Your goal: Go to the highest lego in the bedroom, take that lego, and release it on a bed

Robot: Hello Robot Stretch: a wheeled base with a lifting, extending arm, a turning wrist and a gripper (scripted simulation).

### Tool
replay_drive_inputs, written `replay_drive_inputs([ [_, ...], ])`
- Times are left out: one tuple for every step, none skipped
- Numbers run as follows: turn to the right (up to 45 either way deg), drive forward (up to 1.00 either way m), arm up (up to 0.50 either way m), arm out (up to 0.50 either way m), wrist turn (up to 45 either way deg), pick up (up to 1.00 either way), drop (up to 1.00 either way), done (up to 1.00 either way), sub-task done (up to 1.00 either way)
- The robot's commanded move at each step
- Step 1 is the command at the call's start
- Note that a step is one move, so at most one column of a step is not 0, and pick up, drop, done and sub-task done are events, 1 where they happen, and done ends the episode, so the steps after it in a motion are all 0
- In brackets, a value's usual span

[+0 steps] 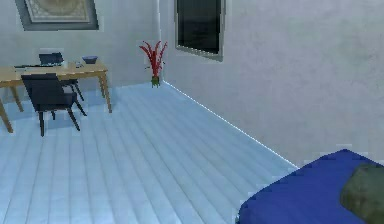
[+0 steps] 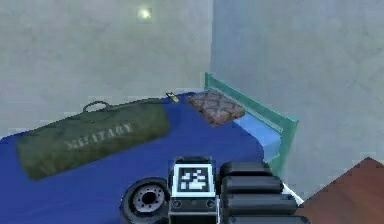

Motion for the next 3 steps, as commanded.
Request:
replay_drive_inputs([
  [0.0,0.80,0.00,0.00,0.0,0.00,0.00,0.00,0.00],
  [21.0,0.00,0.00,0.00,0.0,0.00,0.00,0.00,0.00],
  [0.0,0.30,0.00,0.00,0.0,0.00,0.00,0.00,0.00],
])
